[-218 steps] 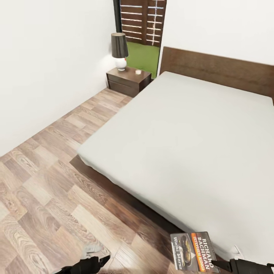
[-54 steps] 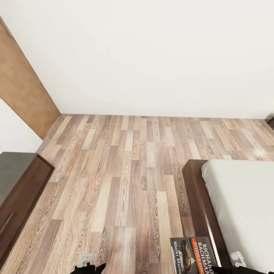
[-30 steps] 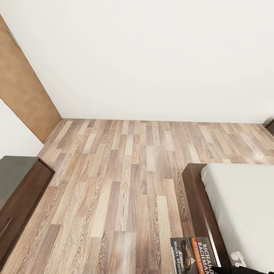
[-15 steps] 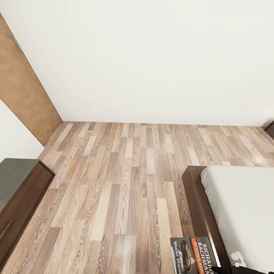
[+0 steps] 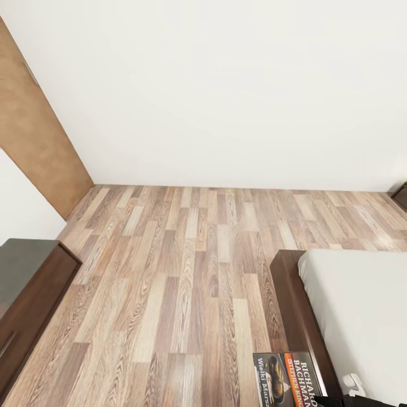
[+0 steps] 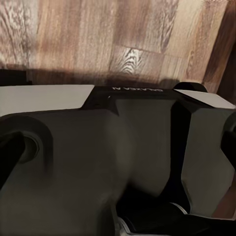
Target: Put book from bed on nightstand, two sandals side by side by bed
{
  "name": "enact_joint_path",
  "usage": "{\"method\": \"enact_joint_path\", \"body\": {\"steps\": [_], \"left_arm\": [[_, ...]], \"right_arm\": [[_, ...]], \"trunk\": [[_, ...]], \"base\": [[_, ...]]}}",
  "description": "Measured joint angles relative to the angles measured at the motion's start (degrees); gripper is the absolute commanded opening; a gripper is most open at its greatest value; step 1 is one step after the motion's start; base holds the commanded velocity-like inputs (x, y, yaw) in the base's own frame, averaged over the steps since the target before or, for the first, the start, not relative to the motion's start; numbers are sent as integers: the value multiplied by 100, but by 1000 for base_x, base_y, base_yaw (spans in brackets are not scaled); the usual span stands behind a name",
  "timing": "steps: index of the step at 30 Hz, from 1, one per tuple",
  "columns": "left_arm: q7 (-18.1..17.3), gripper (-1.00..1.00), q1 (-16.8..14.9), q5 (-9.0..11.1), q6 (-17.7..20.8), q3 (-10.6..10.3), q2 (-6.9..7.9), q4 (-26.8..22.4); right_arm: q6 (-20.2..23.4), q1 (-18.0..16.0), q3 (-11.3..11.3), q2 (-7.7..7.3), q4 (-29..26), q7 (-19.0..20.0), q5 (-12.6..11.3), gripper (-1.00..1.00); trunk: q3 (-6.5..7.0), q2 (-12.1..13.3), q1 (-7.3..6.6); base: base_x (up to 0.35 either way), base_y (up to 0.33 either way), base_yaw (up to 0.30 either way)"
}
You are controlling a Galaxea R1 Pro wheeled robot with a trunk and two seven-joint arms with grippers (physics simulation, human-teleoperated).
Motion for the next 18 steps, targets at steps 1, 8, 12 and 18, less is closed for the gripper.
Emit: {"method": "enact_joint_path", "body": {"steps": [1, 8, 12, 18], "left_arm": [[0, 100, 0, 2, 1, 0, 0, 1], [0, 100, 0, 1, 1, 0, 0, 1], [0, 100, 0, 3, -1, 0, 0, 0], [0, 100, 0, 1, 0, 0, 0, 0]], "right_arm": [[0, 0, 1, 0, 1, 0, 0, -100], [0, 0, 1, 0, -3, 0, 0, -100], [0, 0, 0, 0, 0, -3, 0, -100], [0, 0, 0, 0, 1, -1, 0, -100]], "trunk": [[9, 0, 0], [75, 0, 0], [112, 0, 0], [169, 0, 0]], "base": [[0, 0, 0], [0, 0, 0], [0, 0, 0], [0, 0, 0]]}}
